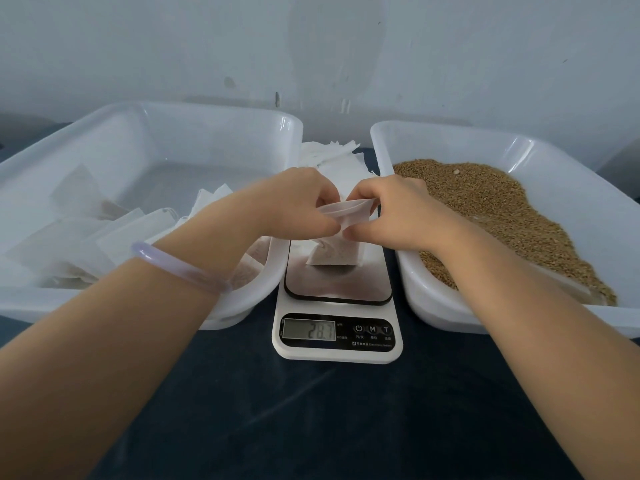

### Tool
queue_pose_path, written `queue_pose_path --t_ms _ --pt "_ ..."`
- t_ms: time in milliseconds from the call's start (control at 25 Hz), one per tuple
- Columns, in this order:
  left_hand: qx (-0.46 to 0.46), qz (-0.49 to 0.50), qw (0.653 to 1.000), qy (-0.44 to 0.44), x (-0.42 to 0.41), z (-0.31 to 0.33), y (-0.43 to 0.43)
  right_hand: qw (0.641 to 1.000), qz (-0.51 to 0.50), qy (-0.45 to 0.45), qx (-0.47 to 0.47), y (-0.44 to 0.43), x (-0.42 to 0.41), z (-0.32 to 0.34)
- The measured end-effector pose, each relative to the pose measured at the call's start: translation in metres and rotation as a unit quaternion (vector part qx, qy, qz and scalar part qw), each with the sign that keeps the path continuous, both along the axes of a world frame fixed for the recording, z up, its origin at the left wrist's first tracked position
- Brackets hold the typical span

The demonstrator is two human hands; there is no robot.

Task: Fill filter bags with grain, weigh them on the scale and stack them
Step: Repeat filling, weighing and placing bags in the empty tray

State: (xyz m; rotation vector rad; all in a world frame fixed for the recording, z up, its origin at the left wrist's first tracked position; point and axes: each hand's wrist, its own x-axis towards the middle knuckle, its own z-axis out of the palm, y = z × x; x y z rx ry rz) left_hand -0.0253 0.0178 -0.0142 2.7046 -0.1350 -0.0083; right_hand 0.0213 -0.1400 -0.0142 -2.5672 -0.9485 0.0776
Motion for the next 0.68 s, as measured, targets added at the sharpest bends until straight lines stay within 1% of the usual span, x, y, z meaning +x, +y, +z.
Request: queue_pose_path --t_ms 680 --pt "0.011 -0.004 1.000 -0.006 0.0013 -0.0008 0.0013 1.000 -0.001 -0.006 -0.007 0.0005 0.0011 -0.0007"
